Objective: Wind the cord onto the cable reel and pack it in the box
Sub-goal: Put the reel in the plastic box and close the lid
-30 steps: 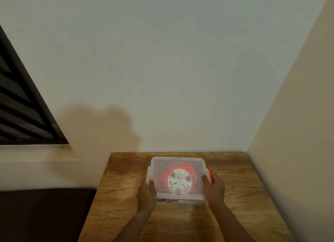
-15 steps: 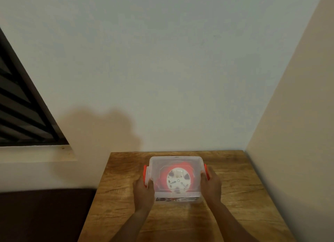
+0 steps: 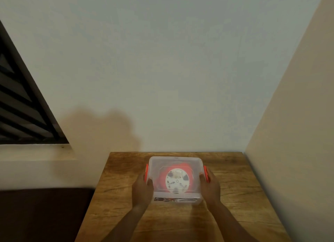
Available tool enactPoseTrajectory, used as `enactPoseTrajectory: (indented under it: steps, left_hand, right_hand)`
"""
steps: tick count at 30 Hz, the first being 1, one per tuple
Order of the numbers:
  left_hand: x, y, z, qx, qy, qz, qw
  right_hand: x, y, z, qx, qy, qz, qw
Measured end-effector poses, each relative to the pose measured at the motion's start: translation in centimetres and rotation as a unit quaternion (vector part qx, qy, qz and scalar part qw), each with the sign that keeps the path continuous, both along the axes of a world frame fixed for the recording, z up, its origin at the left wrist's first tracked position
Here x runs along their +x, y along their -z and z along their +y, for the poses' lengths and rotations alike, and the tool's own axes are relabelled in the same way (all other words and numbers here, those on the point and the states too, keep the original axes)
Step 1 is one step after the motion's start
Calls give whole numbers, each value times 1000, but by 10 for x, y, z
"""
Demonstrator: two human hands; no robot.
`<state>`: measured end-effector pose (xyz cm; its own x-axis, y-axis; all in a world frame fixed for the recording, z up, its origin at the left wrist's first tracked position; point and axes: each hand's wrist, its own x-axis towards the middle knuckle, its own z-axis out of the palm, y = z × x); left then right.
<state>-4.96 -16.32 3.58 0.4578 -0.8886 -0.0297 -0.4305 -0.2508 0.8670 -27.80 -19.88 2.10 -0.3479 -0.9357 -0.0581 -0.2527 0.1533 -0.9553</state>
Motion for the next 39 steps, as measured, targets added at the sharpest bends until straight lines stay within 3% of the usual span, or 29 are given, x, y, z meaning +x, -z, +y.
enactPoseTrajectory:
  steps: [4,8,11,15,25,34,39]
  left_hand:
    - [-1,-14,-26,34,-18,133,990]
    - [-20,-42,-52,35,38,171,984]
    - [-47,-64,-73,60,112,184,975]
    - [-96,-74,-106,70,146,214,963]
    - [-186,-52,-178,111,171,68,977]
    - [-201,-26,-203,144,171,-42,974]
    - [-202,-24,-203,150,175,-62,971]
  right_hand:
    - [-16,3,-7,43,19,-120,992]
    - [-53,-25,-9,35,54,-172,983]
    - [-100,-39,-24,10,64,-164,984]
    - [-164,-53,-54,-4,80,-74,994]
    - [-239,-57,-124,23,74,80,994]
    - [-248,-22,-155,16,66,177,982]
    - [-245,-19,-159,-1,75,194,978]
